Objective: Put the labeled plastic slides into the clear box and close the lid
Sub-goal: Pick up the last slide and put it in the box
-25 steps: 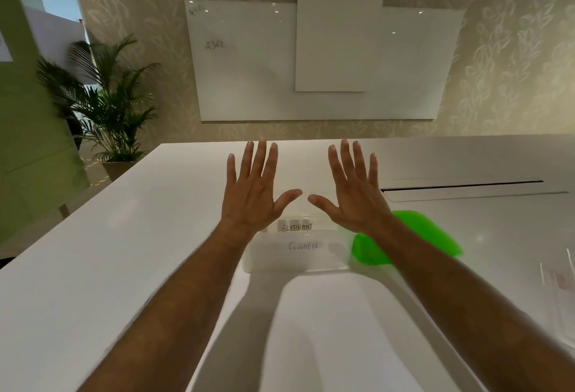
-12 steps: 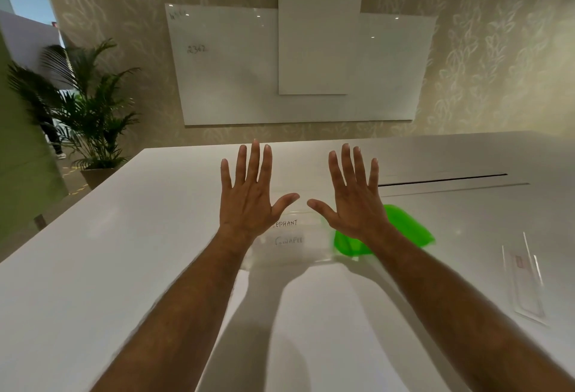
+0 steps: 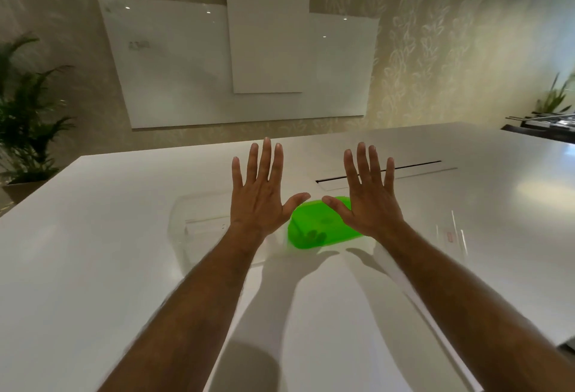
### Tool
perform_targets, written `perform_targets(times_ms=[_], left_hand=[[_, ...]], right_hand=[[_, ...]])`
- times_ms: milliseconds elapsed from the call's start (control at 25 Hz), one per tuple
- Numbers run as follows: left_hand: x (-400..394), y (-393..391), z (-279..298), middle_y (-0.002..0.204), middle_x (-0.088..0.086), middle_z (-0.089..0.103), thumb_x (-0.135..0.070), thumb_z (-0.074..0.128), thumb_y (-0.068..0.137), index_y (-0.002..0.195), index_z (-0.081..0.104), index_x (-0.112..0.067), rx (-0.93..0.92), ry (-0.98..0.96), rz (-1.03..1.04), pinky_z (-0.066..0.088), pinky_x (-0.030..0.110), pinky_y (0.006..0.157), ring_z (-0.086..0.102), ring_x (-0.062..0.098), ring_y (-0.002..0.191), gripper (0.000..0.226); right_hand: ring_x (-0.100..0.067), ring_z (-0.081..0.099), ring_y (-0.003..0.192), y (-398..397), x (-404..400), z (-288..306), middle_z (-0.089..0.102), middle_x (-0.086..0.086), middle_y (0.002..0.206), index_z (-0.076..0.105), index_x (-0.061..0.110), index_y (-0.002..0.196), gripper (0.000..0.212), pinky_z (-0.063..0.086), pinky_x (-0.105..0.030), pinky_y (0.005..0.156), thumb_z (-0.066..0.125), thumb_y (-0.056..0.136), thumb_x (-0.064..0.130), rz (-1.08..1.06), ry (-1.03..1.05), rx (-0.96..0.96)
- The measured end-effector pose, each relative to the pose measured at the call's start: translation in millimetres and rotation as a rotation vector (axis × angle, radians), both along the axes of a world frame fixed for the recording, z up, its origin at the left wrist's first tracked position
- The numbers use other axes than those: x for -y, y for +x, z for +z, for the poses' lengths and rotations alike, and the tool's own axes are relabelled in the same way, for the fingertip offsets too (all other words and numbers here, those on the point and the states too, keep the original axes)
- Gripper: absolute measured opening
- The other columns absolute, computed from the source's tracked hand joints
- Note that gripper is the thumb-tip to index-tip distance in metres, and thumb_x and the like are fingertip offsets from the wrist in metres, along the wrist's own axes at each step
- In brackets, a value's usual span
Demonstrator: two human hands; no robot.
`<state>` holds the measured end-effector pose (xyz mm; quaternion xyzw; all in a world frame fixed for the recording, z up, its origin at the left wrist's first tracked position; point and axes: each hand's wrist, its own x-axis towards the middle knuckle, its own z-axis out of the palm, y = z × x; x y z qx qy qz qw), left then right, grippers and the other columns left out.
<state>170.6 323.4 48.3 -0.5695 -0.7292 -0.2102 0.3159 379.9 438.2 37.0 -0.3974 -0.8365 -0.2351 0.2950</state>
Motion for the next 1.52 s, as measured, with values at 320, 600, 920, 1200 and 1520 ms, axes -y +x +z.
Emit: perform_targets(times_ms=[320,600,920,1200,1520], left_hand=[[-43.5,79.3,-9.6,0.166,0.009,-0.001,-0.084,0.019,0.084,0.157,0.002,-0.015,-0.012,-0.005,-0.171,0.007,0.06,0.119,-0.003,0.03,0.152,0.102],[-66.8,147.1,-21.3,0.166,0.009,0.002,-0.084,0.021,0.083,0.157,0.005,-0.014,0.006,-0.044,-0.295,0.008,0.06,0.119,0.0,0.029,0.153,0.103],[-88.7,209.8,-35.7,0.165,0.007,0.012,-0.084,0.027,0.081,0.156,0.006,-0.017,0.315,-0.298,-0.463,0.016,0.05,0.121,0.012,0.027,0.152,0.103],[-87.2,257.8,-49.9,0.118,0.002,0.07,-0.089,0.046,0.064,0.127,0.059,-0.023,0.507,-0.449,-0.484,0.051,0.039,0.089,0.064,0.025,0.109,0.093],[-90.6,267.9,-60.4,0.104,0.009,0.07,-0.052,0.058,0.087,0.106,0.07,-0.019,0.35,-0.421,-0.509,0.048,0.037,0.08,0.064,0.03,0.098,0.04]], right_hand=[[-0.034,-0.004,0.149,93.0,-13.3,-0.5,-0.002,-0.019,0.162,0.0,0.011,0.154,0.099,0.005,-0.065,0.115,0.022,0.085,0.079,-0.176,-0.024,0.019],[-0.035,-0.004,0.149,162.7,-20.3,-2.1,-0.003,-0.02,0.161,0.001,0.009,0.154,0.099,0.007,-0.065,0.114,0.023,0.086,0.078,-0.312,-0.047,0.039],[-0.027,0.004,0.15,206.9,-40.3,-3.8,0.004,-0.009,0.163,0.01,0.02,0.154,0.066,0.02,-0.054,0.118,0.04,0.098,0.039,-0.147,-0.27,0.048],[-0.007,0.028,0.143,217.0,-58.4,-18.2,0.037,0.016,0.152,0.039,0.039,0.143,0.057,0.04,-0.039,0.109,0.059,0.092,0.022,-0.11,-0.53,0.25],[-0.014,0.055,0.123,211.2,-69.7,-33.6,0.064,0.01,0.126,0.064,0.034,0.12,0.029,0.045,-0.037,0.102,0.057,0.092,0.027,-0.09,-0.442,0.365]])
